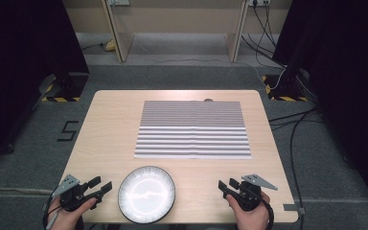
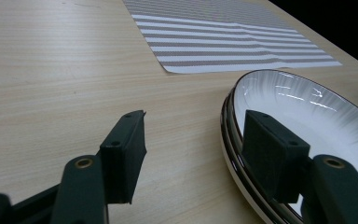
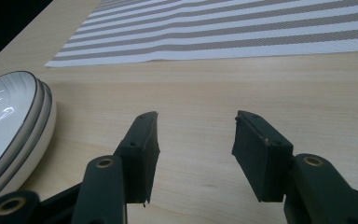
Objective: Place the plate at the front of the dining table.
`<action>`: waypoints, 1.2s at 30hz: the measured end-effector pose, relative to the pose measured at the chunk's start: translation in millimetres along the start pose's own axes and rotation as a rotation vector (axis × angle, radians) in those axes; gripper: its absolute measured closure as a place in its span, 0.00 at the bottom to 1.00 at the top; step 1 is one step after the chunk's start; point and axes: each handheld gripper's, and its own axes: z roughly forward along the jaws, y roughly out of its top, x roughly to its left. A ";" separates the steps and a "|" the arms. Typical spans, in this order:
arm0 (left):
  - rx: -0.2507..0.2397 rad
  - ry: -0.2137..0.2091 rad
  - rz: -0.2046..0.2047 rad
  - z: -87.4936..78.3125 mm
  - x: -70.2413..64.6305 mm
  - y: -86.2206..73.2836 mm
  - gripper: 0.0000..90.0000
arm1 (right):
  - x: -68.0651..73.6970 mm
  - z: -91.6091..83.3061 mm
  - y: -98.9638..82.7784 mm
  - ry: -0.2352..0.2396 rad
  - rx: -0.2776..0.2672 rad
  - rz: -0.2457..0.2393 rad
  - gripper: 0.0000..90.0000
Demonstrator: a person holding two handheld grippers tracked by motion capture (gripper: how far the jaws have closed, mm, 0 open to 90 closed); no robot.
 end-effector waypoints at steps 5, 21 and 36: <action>0.024 -0.021 0.011 2.6 -3.9 -0.7 0.43 | 11.4 9.2 3.1 0.031 0.026 -0.021 0.56; 0.060 -0.071 0.028 9.2 -16.0 0.0 0.44 | 63.2 42.7 15.0 0.154 0.076 -0.093 0.60; 0.126 -0.088 0.053 20.6 -26.5 -1.7 0.47 | 108.0 63.8 11.8 0.262 0.172 -0.137 0.77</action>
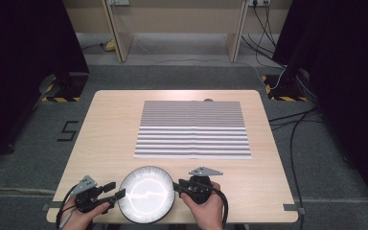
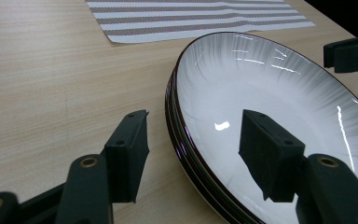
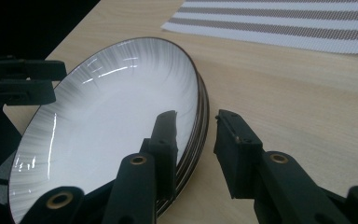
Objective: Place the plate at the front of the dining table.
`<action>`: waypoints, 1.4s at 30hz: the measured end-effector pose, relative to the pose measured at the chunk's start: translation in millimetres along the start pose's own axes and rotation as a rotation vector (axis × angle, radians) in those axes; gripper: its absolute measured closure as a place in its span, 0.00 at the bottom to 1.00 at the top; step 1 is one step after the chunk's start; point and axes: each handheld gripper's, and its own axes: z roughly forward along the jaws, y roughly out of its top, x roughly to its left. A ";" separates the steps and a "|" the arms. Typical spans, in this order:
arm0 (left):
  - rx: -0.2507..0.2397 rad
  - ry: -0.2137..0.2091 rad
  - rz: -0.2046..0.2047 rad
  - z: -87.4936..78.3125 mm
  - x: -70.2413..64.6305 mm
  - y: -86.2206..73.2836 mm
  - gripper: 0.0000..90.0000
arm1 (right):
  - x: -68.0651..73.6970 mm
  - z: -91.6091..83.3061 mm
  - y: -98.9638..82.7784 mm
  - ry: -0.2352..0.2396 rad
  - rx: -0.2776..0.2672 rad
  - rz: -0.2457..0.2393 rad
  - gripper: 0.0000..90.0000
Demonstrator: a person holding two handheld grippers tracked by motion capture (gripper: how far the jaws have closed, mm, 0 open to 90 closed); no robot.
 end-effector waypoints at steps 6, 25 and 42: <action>0.029 0.016 -0.001 2.6 0.2 1.7 0.52 | 4.1 6.6 -2.1 0.003 0.054 0.009 0.84; 0.073 0.008 0.011 7.4 -3.9 -5.9 0.69 | 17.1 14.8 6.5 -0.094 0.123 -0.032 0.90; 0.068 0.030 0.027 11.1 -5.1 -0.7 0.70 | 20.5 16.3 17.3 -0.104 0.132 -0.021 0.95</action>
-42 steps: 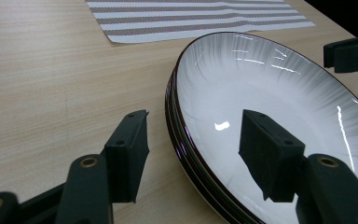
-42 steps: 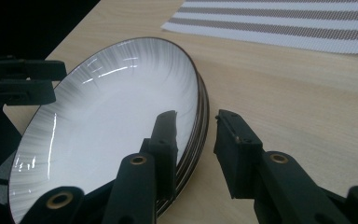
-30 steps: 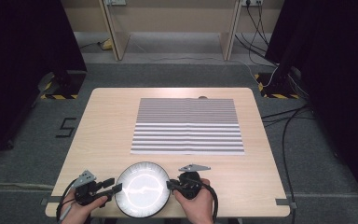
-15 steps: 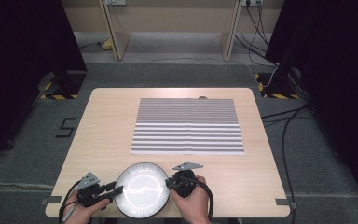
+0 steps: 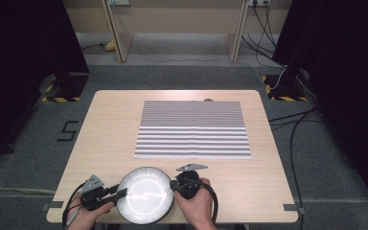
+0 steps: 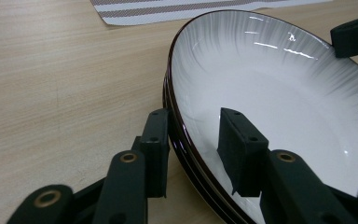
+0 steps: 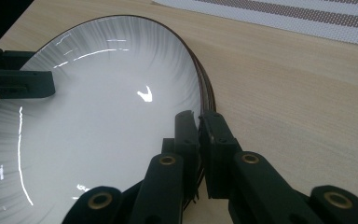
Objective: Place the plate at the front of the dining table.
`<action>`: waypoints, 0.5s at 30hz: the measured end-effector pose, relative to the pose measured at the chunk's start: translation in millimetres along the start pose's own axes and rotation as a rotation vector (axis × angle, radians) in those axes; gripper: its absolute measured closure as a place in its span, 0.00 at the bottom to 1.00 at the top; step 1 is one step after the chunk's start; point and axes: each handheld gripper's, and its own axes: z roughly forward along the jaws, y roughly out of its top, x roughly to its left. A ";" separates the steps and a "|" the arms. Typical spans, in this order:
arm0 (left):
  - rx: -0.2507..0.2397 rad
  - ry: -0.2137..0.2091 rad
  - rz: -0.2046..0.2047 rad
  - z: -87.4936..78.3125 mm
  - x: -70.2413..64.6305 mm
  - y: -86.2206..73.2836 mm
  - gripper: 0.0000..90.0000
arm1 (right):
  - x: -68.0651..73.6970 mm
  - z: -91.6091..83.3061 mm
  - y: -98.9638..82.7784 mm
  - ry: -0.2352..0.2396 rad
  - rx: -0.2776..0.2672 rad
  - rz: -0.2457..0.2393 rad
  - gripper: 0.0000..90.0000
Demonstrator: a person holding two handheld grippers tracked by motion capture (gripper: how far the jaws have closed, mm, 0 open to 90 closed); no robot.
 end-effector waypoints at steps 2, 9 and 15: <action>-0.004 -0.014 -0.016 -1.3 1.1 0.1 0.69 | -0.5 -0.6 -0.4 0.005 0.003 0.001 0.95; -0.004 -0.007 -0.021 -14.0 1.2 1.0 0.67 | -4.0 -9.7 -5.4 0.039 0.043 0.029 0.93; -0.013 -0.028 -0.038 -15.7 -0.7 -1.1 0.68 | -0.9 -15.4 -8.6 0.047 0.064 0.028 0.96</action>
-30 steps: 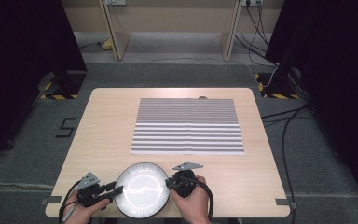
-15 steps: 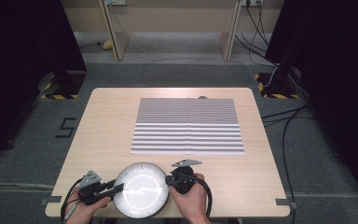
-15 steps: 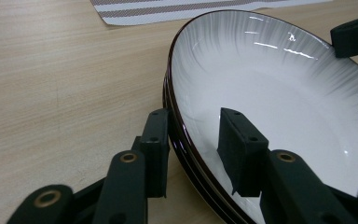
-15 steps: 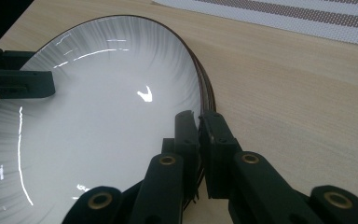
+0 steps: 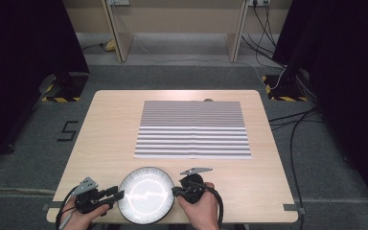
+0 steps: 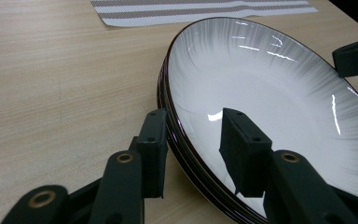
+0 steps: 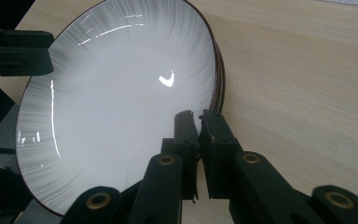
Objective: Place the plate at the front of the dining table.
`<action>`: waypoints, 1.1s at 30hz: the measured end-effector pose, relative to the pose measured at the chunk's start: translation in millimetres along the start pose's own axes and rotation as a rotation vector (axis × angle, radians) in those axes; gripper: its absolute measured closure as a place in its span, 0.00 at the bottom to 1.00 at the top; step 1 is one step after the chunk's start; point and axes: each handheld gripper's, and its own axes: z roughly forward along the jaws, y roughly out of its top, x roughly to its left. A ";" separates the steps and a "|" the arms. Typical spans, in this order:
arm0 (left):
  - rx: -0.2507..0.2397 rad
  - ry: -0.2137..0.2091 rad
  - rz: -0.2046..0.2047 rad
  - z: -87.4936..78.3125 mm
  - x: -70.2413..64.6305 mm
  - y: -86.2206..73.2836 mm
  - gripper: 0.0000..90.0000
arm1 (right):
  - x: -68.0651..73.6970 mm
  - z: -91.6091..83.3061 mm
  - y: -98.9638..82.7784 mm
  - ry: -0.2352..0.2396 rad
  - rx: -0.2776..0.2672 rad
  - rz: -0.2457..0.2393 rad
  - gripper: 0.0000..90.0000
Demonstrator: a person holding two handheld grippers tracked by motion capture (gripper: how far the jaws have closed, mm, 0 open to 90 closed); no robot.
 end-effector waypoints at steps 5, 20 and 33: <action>0.028 -0.004 -0.023 3.5 0.0 -1.8 0.70 | 1.2 -0.8 2.0 0.007 0.013 -0.004 0.99; 0.037 0.013 -0.069 2.1 2.8 1.6 0.74 | 2.0 15.1 4.3 0.033 0.009 0.059 0.91; 0.011 0.006 -0.111 1.3 3.5 -2.2 0.76 | -0.7 27.8 3.9 0.060 0.003 0.132 0.91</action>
